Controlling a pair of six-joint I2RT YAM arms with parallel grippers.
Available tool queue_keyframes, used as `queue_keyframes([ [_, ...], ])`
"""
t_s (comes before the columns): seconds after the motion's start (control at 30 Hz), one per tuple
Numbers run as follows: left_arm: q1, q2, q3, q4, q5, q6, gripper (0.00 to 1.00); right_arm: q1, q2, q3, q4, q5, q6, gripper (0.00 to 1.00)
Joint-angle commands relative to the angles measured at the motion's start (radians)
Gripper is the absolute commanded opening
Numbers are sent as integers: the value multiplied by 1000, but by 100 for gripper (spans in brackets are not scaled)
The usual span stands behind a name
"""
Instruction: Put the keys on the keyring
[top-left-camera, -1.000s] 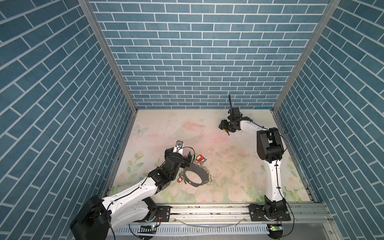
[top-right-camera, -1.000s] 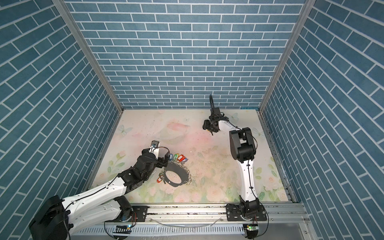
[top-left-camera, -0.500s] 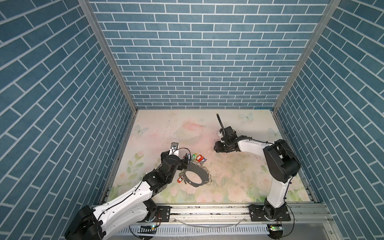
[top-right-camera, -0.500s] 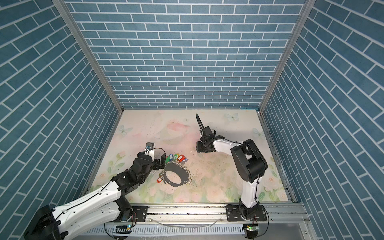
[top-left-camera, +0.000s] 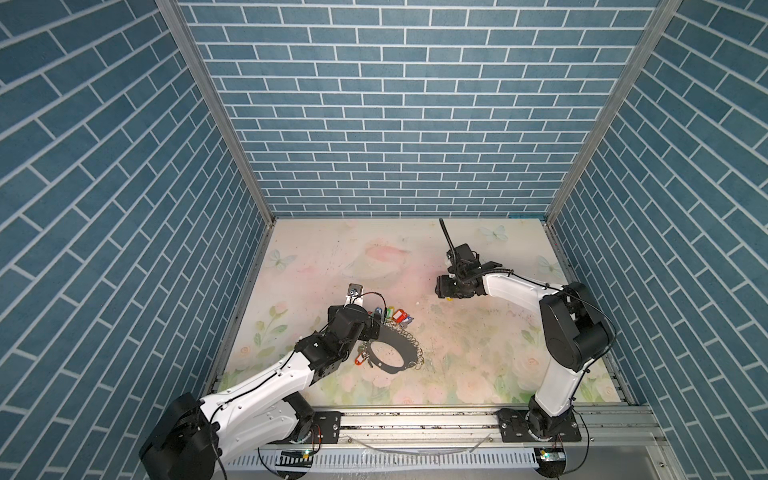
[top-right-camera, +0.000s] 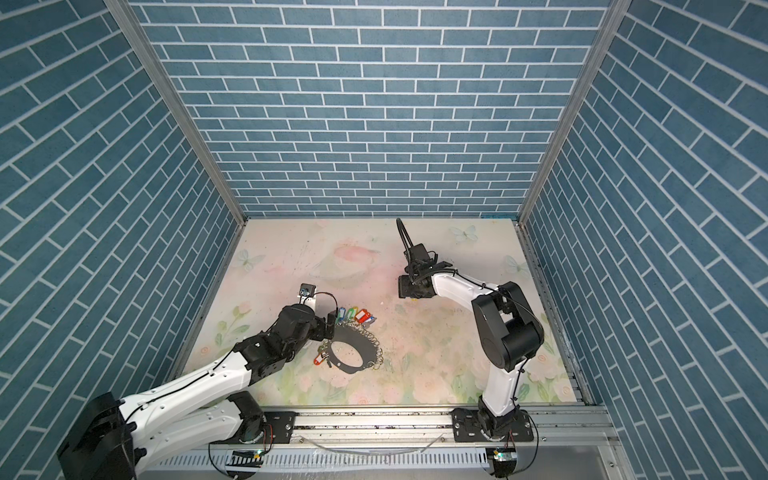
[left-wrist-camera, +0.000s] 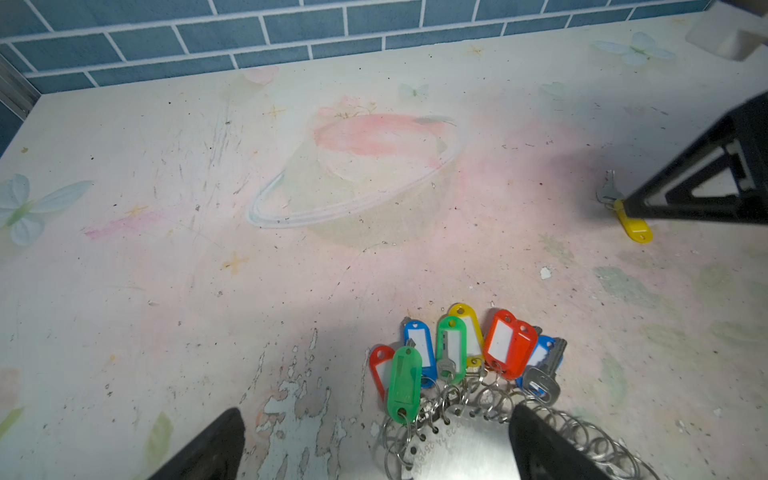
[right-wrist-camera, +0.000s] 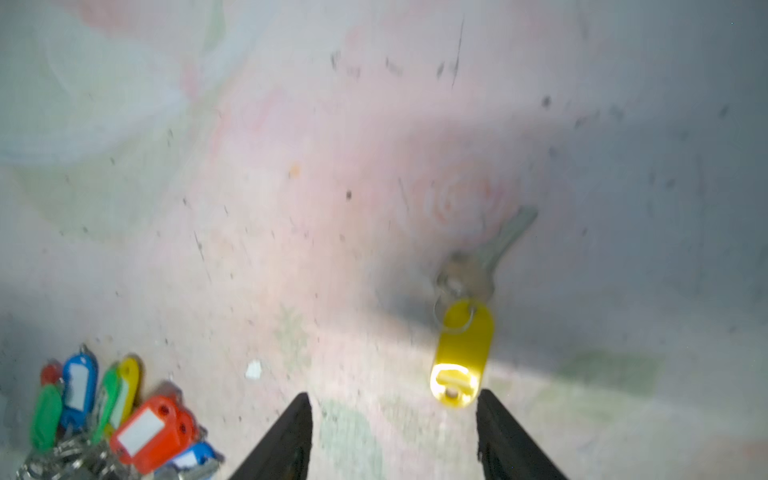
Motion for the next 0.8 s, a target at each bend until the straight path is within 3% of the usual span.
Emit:
queue_keyframes([
  [0.0, 5, -18, -1, -26, 4, -34, 100, -26, 53, 87, -51, -7, -59, 64],
  [0.13, 5, -20, -7, -37, -8, -39, 100, -41, 131, 169, -85, -21, -66, 63],
  [0.4, 5, -5, -14, -24, -8, -44, 100, -35, 189, 165, -48, -123, -36, 58],
  [0.77, 5, 9, -15, -26, -21, -42, 100, 0, 145, -14, -55, -70, 0, 53],
])
